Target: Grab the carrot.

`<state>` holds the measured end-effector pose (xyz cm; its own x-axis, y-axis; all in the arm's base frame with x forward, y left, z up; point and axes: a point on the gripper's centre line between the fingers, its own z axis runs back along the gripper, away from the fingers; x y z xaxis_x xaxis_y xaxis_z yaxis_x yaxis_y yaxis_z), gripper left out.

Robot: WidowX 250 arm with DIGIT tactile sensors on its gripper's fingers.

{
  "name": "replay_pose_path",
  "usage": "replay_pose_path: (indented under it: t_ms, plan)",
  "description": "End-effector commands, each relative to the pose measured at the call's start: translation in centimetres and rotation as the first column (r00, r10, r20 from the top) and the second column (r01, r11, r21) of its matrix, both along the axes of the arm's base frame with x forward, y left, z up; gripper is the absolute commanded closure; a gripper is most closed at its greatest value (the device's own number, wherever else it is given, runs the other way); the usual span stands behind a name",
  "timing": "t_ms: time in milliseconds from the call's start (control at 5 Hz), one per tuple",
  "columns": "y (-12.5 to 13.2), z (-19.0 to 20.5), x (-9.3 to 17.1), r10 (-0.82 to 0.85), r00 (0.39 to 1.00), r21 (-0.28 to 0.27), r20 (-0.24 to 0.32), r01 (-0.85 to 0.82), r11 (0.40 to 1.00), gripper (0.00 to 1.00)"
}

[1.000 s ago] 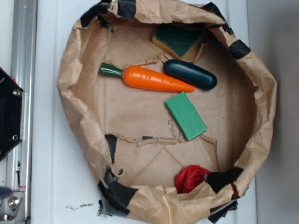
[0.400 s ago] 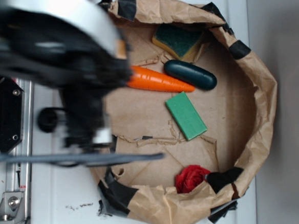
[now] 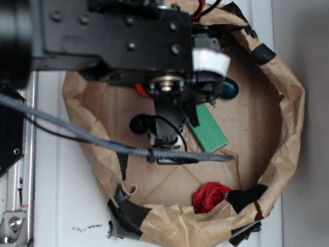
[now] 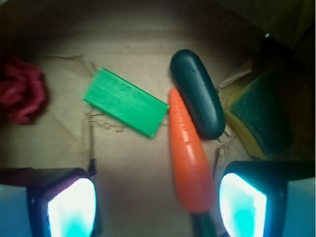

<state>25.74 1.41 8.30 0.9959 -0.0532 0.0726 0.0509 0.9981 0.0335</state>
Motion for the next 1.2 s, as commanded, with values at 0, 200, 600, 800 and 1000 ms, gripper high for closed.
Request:
replay_pose_path:
  t_ms: [0, 200, 600, 800, 1000]
  plan:
    - [2.4, -7.1, -0.4, -0.151, 0.985, 0.152, -0.085, 0.162, 0.975, 0.0]
    - [1.4, -7.8, 0.7, -0.176, 0.981, 0.144, -0.087, 0.187, 0.972, 0.13]
    - [-0.5, -0.1, -0.4, -0.283, 0.959, 0.082, -0.006, 0.283, 0.956, 1.0]
    - [-1.0, 4.9, -0.6, -0.248, 0.967, 0.029, 0.061, 0.247, 0.969, 1.0]
    - [-1.2, 10.0, -1.0, -0.168, 0.978, 0.005, 0.124, 0.169, 0.986, 1.0]
